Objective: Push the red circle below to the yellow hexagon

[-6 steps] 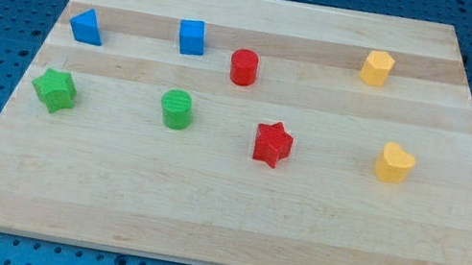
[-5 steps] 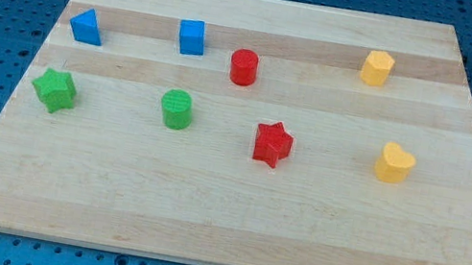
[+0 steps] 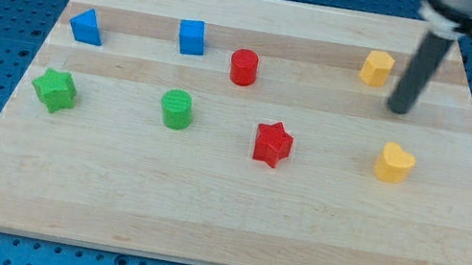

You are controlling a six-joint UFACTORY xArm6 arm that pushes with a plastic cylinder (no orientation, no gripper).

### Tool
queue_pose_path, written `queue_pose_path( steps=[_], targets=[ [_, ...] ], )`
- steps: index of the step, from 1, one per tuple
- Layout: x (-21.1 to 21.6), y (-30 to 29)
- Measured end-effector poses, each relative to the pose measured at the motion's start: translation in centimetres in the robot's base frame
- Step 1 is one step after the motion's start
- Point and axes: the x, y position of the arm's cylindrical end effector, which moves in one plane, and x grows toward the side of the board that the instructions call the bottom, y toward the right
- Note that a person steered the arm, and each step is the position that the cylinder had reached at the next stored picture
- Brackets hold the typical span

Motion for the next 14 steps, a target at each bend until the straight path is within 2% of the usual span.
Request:
queue_pose_path(
  steps=[2, 3, 4, 5, 7, 9, 10, 11, 14],
  targets=[
    [3.9, -14.5],
    [2.3, -20.8],
    [-0.4, -22.1],
    [-1.9, -20.6],
    [-2.0, -8.4],
    [-2.4, -15.0],
    [-5.5, -16.1],
    [-8.1, -14.3],
    [-3.5, -4.6]
  ],
)
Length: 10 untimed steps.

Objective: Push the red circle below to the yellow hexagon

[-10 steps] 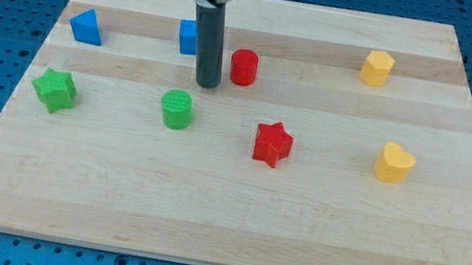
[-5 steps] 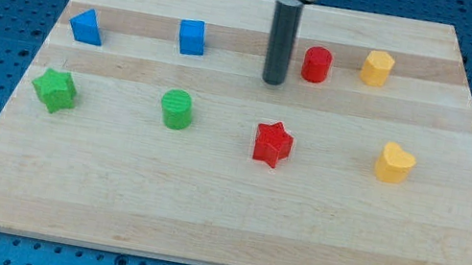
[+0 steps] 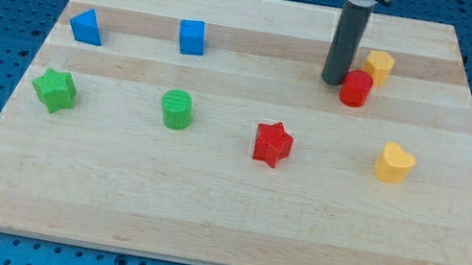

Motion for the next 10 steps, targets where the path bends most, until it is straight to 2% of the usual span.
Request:
queue_pose_path(
  steps=[2, 3, 5, 6, 7, 8, 10],
  targets=[
    [0.4, -4.6],
    [2.7, -3.6],
    [2.9, 2.1],
    [3.0, 2.1],
    [5.0, 2.6],
    [5.7, 5.0],
    [3.7, 5.8]
  ],
)
